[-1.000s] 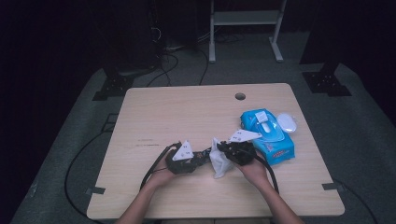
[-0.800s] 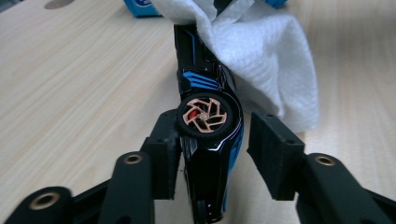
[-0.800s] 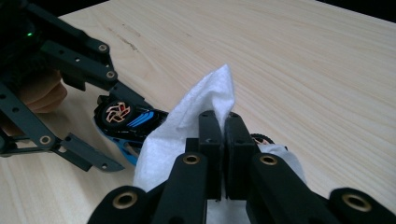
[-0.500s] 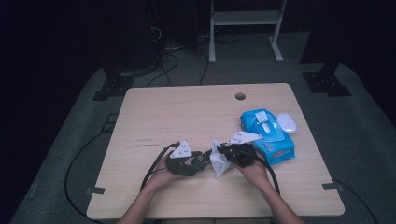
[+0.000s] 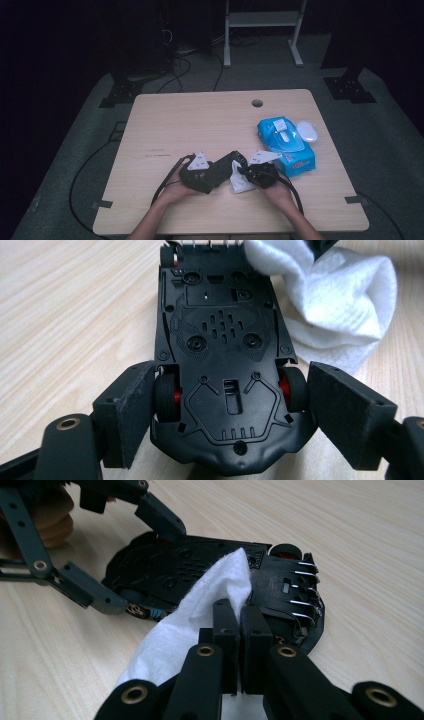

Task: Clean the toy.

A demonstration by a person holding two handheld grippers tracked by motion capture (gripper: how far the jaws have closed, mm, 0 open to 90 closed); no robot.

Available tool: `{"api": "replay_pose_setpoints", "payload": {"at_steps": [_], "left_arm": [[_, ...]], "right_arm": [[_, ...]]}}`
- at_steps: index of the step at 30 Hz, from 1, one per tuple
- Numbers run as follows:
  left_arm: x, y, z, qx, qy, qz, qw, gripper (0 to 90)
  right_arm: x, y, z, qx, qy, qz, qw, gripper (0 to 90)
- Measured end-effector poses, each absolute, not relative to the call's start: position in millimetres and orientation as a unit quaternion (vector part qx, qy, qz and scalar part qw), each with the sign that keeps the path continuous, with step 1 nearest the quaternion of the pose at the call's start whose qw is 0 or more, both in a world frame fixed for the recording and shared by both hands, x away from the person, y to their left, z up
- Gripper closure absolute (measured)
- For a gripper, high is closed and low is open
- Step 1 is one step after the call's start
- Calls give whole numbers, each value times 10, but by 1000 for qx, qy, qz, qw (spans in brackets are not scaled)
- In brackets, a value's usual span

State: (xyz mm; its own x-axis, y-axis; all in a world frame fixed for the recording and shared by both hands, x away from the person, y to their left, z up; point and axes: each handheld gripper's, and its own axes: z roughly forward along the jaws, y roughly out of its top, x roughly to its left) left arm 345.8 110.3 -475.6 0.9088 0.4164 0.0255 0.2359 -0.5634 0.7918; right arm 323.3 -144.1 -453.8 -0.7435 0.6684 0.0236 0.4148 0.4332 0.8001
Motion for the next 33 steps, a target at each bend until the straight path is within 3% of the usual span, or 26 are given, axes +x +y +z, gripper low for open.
{"api": "replay_pose_setpoints", "payload": {"at_steps": [4,15,20,24,33], "left_arm": [[3459,1112,-4740,872,188,109,438,191],[3448,1176,-4704,866,196,112,446,177],[3467,1190,-4724,867,204,106,442,162],[3451,1185,-4722,869,199,109,440,162],[3452,1175,-4728,868,200,106,441,163]], "right_arm": [[3249,-1438,-4423,325,829,432,141,871],[3465,-1226,-3934,331,794,478,177,873],[3601,-1090,-4077,335,810,447,178,861],[3708,-1040,-4286,331,841,398,157,762],[3703,-1165,-4207,323,838,407,167,609]]}}
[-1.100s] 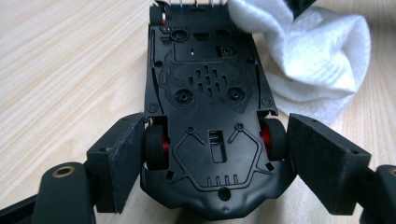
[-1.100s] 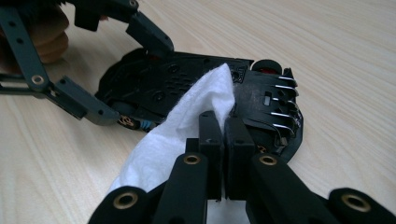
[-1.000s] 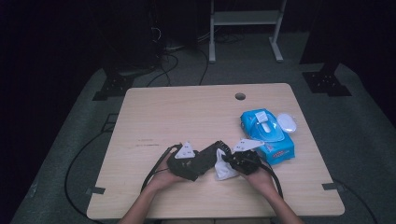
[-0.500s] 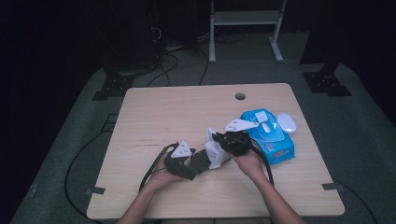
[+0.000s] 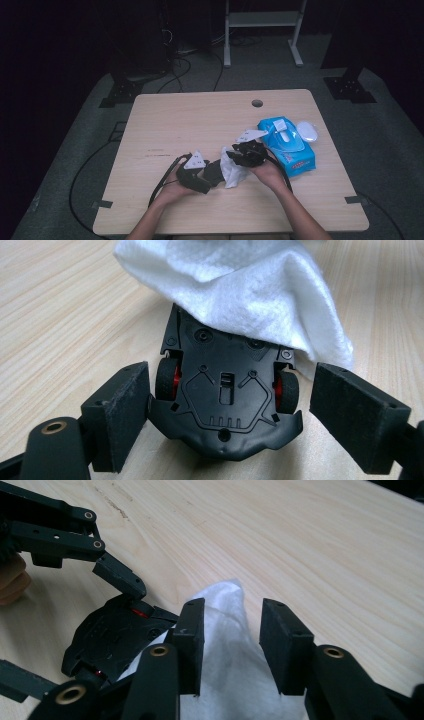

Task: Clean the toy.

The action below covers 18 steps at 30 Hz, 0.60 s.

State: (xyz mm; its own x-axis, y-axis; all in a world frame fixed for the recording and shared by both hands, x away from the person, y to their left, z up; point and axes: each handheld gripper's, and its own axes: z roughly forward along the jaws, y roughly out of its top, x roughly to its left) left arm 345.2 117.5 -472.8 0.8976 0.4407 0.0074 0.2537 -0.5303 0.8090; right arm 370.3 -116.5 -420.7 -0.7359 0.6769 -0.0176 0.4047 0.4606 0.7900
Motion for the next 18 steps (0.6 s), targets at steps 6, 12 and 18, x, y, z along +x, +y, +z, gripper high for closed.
{"api": "replay_pose_setpoints", "payload": {"at_steps": [6,12,18], "left_arm": [[3462,1203,-4715,867,210,104,440,127],[3474,1233,-4733,865,218,103,440,108],[3495,1227,-4783,869,221,94,432,102]], "right_arm": [[3610,-1240,-4184,289,841,430,153,577],[3549,-1231,-4298,252,867,406,137,510],[3526,-1204,-4424,247,876,384,154,554]]}}
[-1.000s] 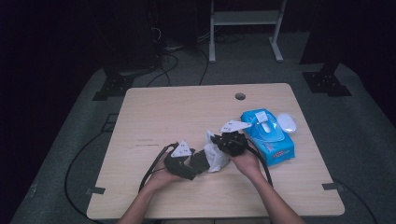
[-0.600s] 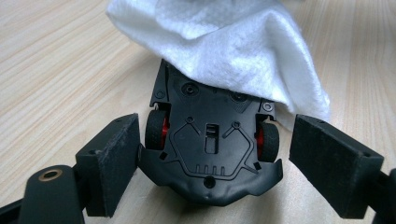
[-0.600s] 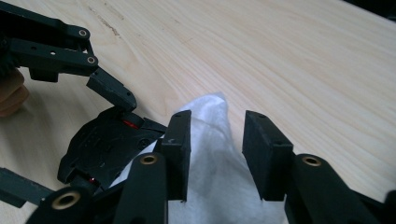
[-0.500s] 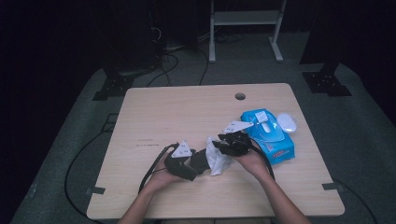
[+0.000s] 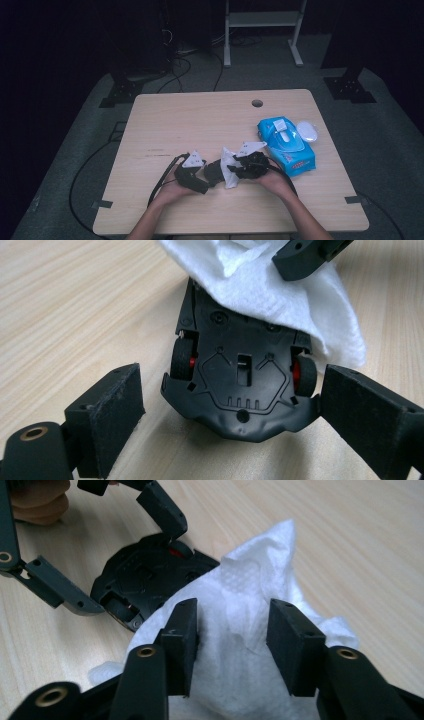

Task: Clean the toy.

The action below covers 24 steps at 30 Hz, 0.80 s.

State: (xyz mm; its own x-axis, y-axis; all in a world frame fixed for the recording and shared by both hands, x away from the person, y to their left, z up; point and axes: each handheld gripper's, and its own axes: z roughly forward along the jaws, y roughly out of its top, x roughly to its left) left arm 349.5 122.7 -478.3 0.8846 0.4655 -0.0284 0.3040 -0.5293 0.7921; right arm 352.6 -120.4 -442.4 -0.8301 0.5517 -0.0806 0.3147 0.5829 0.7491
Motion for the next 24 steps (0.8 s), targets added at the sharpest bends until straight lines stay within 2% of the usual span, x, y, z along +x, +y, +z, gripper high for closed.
{"api": "replay_pose_setpoints", "payload": {"at_steps": [5,12,15,16,21,24], "left_arm": [[3537,1192,-4817,878,221,68,419,106],[3521,1158,-4816,881,211,90,414,119],[3509,1132,-4813,880,203,103,417,180],[3503,1116,-4812,881,199,114,414,228],[3505,1091,-4813,879,207,115,413,237],[3502,1090,-4812,879,207,114,414,239]], "right_arm": [[3502,-1230,-4492,261,867,392,161,617],[3430,-1202,-4505,284,857,393,176,803],[3422,-1195,-4484,293,856,388,173,843],[3425,-1197,-4479,294,857,388,170,848],[3456,-1078,-4478,289,860,398,135,865],[3432,-984,-4477,266,869,394,137,863]]}}
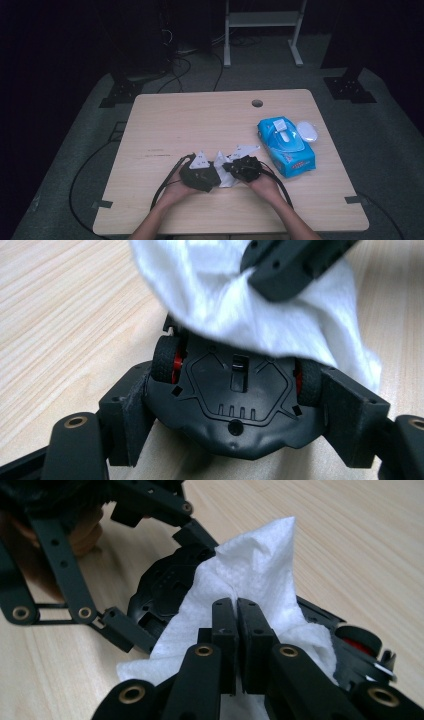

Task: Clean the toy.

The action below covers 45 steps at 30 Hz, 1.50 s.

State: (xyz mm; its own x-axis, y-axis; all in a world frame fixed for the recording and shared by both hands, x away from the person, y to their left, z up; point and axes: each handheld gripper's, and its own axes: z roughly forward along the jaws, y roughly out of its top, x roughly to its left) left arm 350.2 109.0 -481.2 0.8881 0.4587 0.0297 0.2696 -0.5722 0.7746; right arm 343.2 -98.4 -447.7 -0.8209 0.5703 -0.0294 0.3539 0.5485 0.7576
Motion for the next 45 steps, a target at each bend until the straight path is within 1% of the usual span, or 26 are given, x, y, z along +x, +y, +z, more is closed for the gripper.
{"api": "replay_pose_setpoints", "payload": {"at_steps": [1,3,8,10,12,14,18,22,25,26,30,32,36,39,40,43,45], "left_arm": [[3501,1091,-4811,880,207,113,413,240],[3494,1083,-4812,878,206,107,418,240],[3469,1036,-4804,885,187,97,416,240],[3457,1008,-4799,887,181,94,415,240],[3440,981,-4800,888,175,95,413,240],[3432,966,-4799,890,172,96,411,240],[3427,971,-4794,892,171,99,406,239],[3426,974,-4791,891,174,96,407,239],[3424,971,-4789,893,171,99,405,239],[3419,969,-4790,893,171,99,405,239],[3407,967,-4787,894,172,98,403,239],[3404,971,-4785,894,172,98,402,239],[3405,974,-4784,894,171,99,402,240],[3410,983,-4784,893,174,94,405,239],[3409,982,-4784,893,175,94,405,239],[3406,979,-4782,894,173,96,402,239],[3407,980,-4782,894,173,98,402,240]], "right_arm": [[3424,-978,-4473,260,872,390,143,863],[3423,-1012,-4461,258,875,385,139,863],[3430,-1288,-4436,277,871,378,149,863],[3413,-1356,-4432,279,871,377,142,863],[3348,-1345,-4441,275,871,380,144,864],[3299,-1293,-4462,266,873,388,129,864],[3228,-1211,-4464,242,881,376,155,867],[3272,-1418,-4473,270,868,388,152,871],[3245,-1489,-4488,286,858,391,169,873],[3230,-1464,-4490,286,858,389,173,874],[3166,-1299,-4504,262,867,390,165,873],[3143,-1247,-4503,252,871,384,177,873],[3212,-1380,-4487,271,863,391,171,872],[3249,-1519,-4481,301,854,382,186,873],[3258,-1562,-4483,309,851,383,183,872],[3247,-1555,-4495,310,848,388,184,872],[3219,-1477,-4501,300,851,394,174,872]]}}
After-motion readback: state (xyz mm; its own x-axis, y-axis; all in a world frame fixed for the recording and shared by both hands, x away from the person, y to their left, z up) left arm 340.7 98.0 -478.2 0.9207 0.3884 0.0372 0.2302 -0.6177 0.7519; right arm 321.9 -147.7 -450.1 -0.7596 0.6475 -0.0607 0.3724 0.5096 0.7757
